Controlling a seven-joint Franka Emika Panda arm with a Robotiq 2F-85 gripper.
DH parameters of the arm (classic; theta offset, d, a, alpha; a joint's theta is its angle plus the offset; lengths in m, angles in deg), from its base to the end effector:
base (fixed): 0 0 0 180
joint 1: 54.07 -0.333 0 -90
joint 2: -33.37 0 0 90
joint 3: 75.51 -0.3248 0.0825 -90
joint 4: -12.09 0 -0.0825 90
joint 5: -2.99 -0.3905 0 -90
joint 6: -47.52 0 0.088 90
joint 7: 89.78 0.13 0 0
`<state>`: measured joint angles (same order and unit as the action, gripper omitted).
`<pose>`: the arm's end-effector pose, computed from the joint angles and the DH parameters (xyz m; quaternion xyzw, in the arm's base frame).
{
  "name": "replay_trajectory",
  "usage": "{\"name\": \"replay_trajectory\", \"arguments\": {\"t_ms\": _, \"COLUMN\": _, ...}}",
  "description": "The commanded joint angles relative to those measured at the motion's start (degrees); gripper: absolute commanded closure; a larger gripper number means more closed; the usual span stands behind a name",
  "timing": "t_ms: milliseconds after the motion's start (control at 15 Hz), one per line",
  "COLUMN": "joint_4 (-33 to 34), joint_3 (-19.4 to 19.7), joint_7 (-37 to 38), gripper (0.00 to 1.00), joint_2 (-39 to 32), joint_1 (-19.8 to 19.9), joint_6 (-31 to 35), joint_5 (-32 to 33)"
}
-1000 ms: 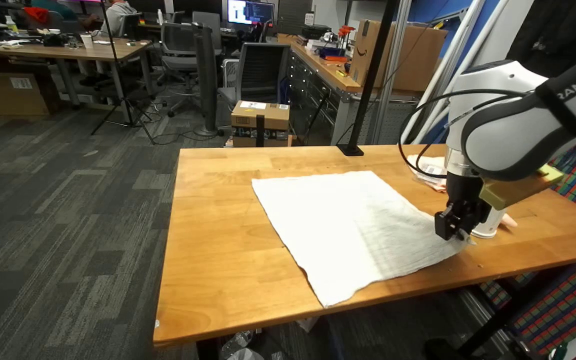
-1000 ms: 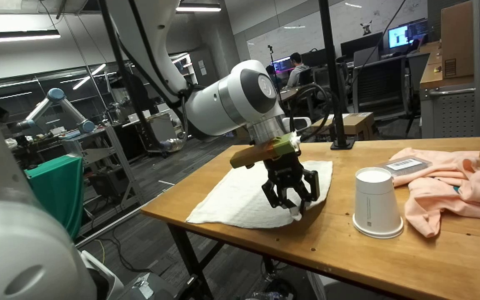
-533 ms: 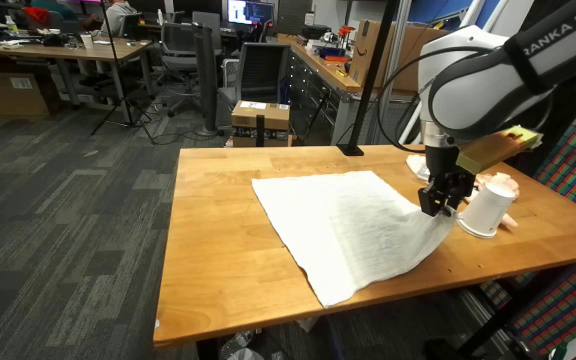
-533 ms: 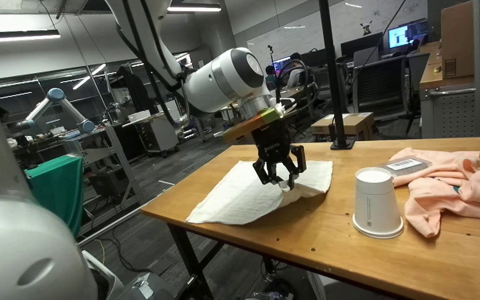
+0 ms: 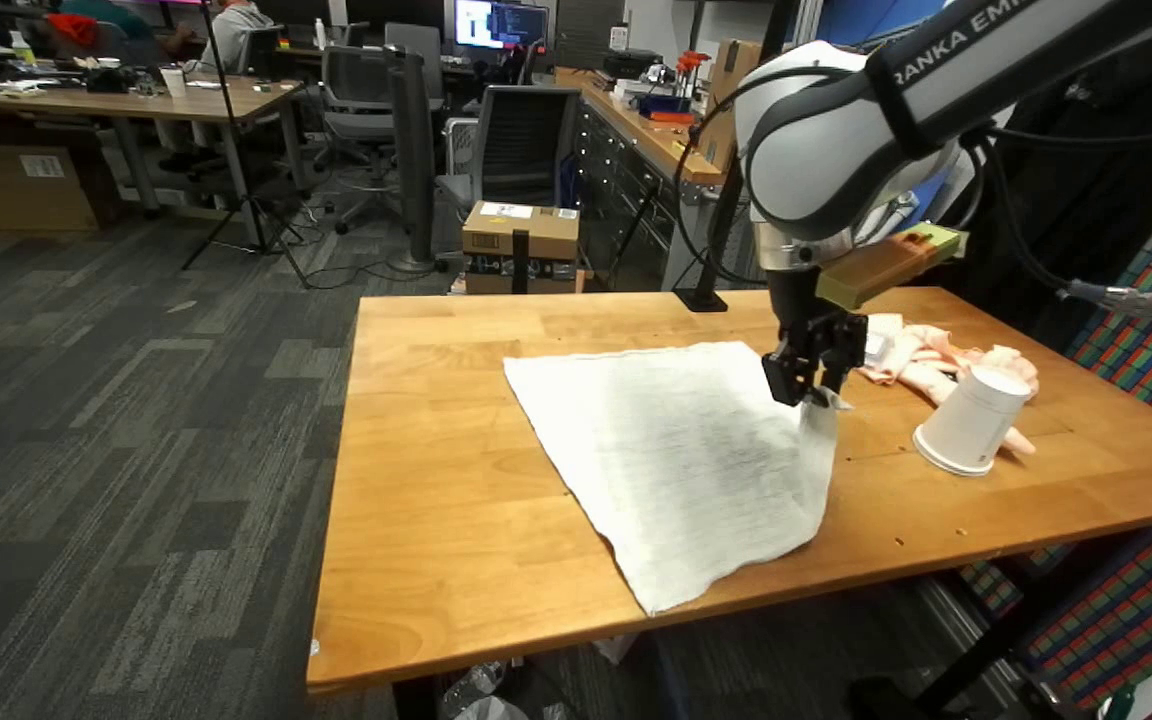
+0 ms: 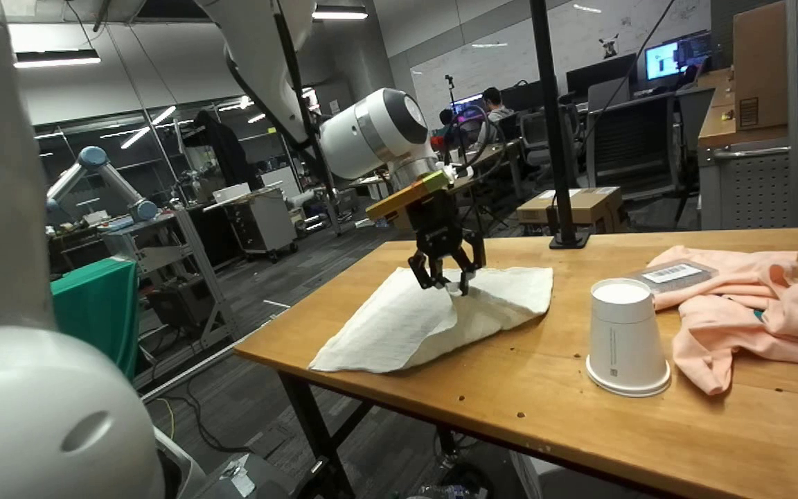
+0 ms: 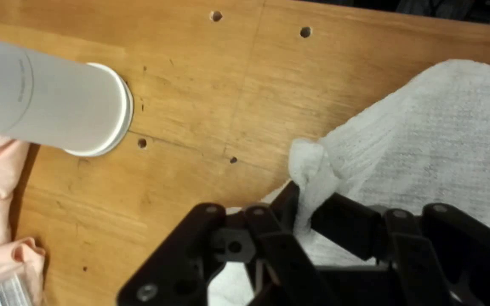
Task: Fold the white towel
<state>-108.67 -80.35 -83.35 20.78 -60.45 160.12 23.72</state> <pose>0.5277 0.0736 0.2751 0.9642 0.1389 -0.1522 0.1672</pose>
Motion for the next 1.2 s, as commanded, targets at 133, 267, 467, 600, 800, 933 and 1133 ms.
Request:
{"name": "replay_trajectory", "arguments": {"t_ms": 133, "joint_4": 13.12, "joint_3": -3.00, "joint_7": 0.67, "gripper": 0.92, "joint_2": -5.46, "joint_1": -6.27, "joint_6": -8.21, "joint_5": 1.83}}
{"name": "replay_trajectory", "arguments": {"t_ms": 267, "joint_4": 16.87, "joint_3": -4.01, "joint_7": 0.58, "gripper": 0.92, "joint_2": -7.32, "joint_1": -8.58, "joint_6": -10.40, "joint_5": 2.81}}
{"name": "replay_trajectory", "arguments": {"t_ms": 467, "joint_4": 21.52, "joint_3": -4.94, "joint_7": -0.03, "gripper": 0.92, "joint_2": -10.32, "joint_1": -11.50, "joint_6": -12.49, "joint_5": 4.07}}
{"name": "replay_trajectory", "arguments": {"t_ms": 600, "joint_4": 24.39, "joint_3": -5.24, "joint_7": -0.69, "gripper": 0.92, "joint_2": -12.54, "joint_1": -13.07, "joint_6": -13.47, "joint_5": 4.48}}
{"name": "replay_trajectory", "arguments": {"t_ms": 800, "joint_4": 28.67, "joint_3": -5.30, "joint_7": -1.43, "gripper": 0.92, "joint_2": -15.61, "joint_1": -15.23, "joint_6": -15.20, "joint_5": 4.97}}
{"name": "replay_trajectory", "arguments": {"t_ms": 933, "joint_4": 31.90, "joint_3": -5.29, "joint_7": -2.09, "gripper": 0.92, "joint_2": -17.68, "joint_1": -16.55, "joint_6": -16.70, "joint_5": 5.18}}
{"name": "replay_trajectory", "arguments": {"t_ms": 1133, "joint_4": 37.97, "joint_3": -4.98, "joint_7": -3.21, "gripper": 0.92, "joint_2": -20.88, "joint_1": -18.36, "joint_6": -18.88, "joint_5": 5.81}}
